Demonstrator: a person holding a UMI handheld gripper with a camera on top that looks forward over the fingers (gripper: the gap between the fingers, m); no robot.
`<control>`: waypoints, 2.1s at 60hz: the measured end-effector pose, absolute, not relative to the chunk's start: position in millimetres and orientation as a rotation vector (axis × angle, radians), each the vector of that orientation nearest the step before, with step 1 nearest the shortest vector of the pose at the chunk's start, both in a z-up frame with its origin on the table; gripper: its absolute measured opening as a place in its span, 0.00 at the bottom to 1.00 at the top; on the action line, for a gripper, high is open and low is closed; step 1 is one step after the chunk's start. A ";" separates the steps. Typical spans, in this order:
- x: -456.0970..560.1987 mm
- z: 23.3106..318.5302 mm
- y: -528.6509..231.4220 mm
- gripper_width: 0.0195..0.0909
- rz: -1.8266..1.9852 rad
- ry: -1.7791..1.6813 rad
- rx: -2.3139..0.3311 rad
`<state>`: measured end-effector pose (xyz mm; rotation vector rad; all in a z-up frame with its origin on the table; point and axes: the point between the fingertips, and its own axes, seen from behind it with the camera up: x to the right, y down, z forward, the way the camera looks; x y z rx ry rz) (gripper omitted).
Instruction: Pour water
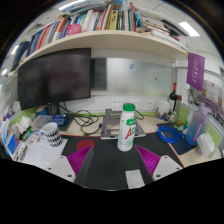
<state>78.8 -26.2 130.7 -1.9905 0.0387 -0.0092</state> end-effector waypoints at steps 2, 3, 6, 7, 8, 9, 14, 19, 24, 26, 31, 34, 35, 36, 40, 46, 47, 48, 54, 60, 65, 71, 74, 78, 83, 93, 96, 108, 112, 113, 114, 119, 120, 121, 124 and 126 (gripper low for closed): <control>88.8 124.8 -12.4 0.90 -0.029 0.029 -1.980; 92.2 122.4 -6.1 0.90 -0.036 0.025 -1.974; 102.3 117.1 12.5 0.90 -0.052 0.015 -1.951; 105.3 115.6 18.9 0.90 -0.057 0.013 -1.942; 108.5 113.8 25.0 0.90 -0.063 0.014 -1.934; 112.4 111.4 30.8 0.91 -0.071 0.018 -1.930; 124.8 103.2 58.0 0.91 -0.091 0.035 -1.907; 132.9 97.3 79.7 0.92 -0.106 0.048 -1.898; 138.0 97.0 97.9 0.92 -0.133 0.032 -1.879; 137.6 97.3 105.5 0.92 -0.135 0.025 -1.869; 137.6 96.0 121.5 0.91 -0.137 0.017 -1.855; 135.8 95.2 129.9 0.88 -0.138 0.004 -1.846; 135.7 94.4 132.2 0.86 -0.140 0.000 -1.845; 135.9 93.6 134.6 0.83 -0.145 -0.003 -1.844; 132.9 89.8 142.3 0.66 -0.143 -0.024 -1.837; 134.0 90.0 147.9 0.43 -0.146 -0.032 -1.815; 133.1 89.7 148.2 0.42 -0.144 -0.025 -1.815; 133.1 89.6 148.0 0.40 -0.139 -0.018 -1.815; 134.2 89.3 149.0 0.31 -0.128 -0.001 -1.813; 132.6 88.7 150.5 0.25 -0.130 -0.014 -1.827; 129.3 89.7 151.0 0.25 -0.133 -0.038 -1.855; 121.6 109.8 147.7 0.25 -0.210 -0.126 -1.869; 111.9 116.9 147.3 0.25 -0.282 -0.213 -1.880; 92.7 127.9 148.2 0.25 -0.365 -0.369 -1.883; 67.3 135.0 150.1 0.25 -0.457 -0.602 -1.877; 15.5 149.7 168.4 0.25 -0.702 -1.051 -1.705; 0.0 155.3 171.7 0.25 -0.772 -1.156 -1.630; -54.6 162.2 180.8 0.25 -0.969 -1.472 -1.374; -71.1 161.5 180.6 0.25 -1.032 -1.554 -1.282; -75.0 161.2 180.3 0.25 -1.047 -1.572 -1.259; -79.0 160.4 179.5 0.25 -1.063 -1.590 -1.237; -96.2 151.1 178.4 0.25 -1.129 -1.687 -1.132; -98.9 149.5 178.4 0.25 -1.144 -1.702 -1.110; -100.7 148.6 178.4 0.25 -1.164 -1.715 -1.090; -105.5 145.6 177.4 0.25 -1.219 -1.755 -1.038; -108.8 143.9 177.1 0.25 -1.243 -1.773 -1.010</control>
